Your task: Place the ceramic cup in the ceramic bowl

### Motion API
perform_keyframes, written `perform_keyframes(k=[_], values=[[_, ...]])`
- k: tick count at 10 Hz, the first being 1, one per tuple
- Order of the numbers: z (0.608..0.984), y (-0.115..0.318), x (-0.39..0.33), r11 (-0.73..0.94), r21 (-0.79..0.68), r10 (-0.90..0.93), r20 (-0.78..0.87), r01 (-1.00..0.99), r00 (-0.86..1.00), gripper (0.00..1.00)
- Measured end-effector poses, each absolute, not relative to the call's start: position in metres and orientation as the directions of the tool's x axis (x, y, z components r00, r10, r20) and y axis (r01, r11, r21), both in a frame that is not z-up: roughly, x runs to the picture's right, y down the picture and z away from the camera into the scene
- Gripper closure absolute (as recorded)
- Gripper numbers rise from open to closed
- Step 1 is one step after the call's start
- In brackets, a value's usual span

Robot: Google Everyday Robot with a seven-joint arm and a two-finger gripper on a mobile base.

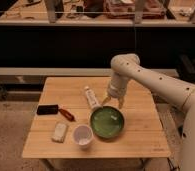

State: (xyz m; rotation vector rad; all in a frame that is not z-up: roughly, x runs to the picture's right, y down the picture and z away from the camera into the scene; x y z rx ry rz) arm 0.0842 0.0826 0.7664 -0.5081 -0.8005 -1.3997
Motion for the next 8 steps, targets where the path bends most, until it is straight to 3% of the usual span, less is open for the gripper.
perform_keyframes(k=[8], values=[[0.762,0.081,0.07,0.171,0.179,-0.682,0.731,0.969,-0.015,0.37]])
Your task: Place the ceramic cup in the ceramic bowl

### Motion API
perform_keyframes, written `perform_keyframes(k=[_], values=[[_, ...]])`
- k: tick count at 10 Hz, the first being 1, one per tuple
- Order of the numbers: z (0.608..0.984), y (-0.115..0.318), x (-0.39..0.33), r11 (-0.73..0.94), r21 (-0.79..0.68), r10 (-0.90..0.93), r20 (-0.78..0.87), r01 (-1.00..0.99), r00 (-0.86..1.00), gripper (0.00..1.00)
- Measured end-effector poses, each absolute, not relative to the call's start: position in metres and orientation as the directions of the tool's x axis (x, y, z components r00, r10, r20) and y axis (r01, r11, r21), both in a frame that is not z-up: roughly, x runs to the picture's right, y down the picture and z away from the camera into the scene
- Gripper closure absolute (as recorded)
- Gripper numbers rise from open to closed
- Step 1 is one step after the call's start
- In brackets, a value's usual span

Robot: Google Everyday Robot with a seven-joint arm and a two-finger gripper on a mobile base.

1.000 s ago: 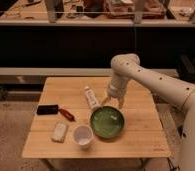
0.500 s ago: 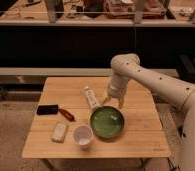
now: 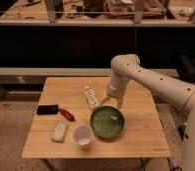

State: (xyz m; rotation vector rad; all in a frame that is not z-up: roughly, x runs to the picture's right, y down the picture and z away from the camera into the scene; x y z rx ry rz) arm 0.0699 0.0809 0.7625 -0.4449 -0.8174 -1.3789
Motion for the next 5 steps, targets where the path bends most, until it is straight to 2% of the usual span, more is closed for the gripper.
perform_keyframes(k=[3,5], values=[[0.746,0.088,0.048,0.238,0.261,-0.699,0.715,0.936,-0.022,0.37],[0.738,0.102,0.042,0.222,0.296,-0.711,0.701,0.929,-0.053,0.37]])
